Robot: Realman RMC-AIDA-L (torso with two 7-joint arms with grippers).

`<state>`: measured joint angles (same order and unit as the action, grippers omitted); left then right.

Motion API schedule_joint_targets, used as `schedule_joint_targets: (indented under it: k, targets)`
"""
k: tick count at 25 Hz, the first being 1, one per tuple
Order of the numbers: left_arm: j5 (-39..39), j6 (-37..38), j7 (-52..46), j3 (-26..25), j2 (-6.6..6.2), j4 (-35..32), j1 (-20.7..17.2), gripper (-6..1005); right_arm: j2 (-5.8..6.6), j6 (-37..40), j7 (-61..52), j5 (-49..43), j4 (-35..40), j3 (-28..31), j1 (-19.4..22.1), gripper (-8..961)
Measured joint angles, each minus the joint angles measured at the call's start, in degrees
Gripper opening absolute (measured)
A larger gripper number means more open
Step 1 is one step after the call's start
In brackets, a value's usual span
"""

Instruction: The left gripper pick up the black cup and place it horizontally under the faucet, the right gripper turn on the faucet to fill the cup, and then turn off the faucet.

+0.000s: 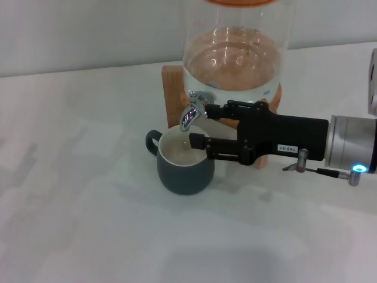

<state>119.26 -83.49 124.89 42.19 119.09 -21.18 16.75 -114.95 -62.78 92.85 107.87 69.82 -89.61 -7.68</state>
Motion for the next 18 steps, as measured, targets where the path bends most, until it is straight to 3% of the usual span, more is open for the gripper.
schedule_joint_targets:
  k: [11, 18]
  targets:
    - [0.00, -0.40, 0.00, 0.00, 0.00, 0.00, -0.59, 812, 0.11, -0.80, -0.53, -0.42, 2.16, -1.57, 0.60, 720]
    - [-0.01, -0.41, -0.11, 0.00, 0.00, 0.00, -0.85, 812, 0.16, -9.38, -0.61, -0.12, 2.18, 3.98, 2.45, 720]
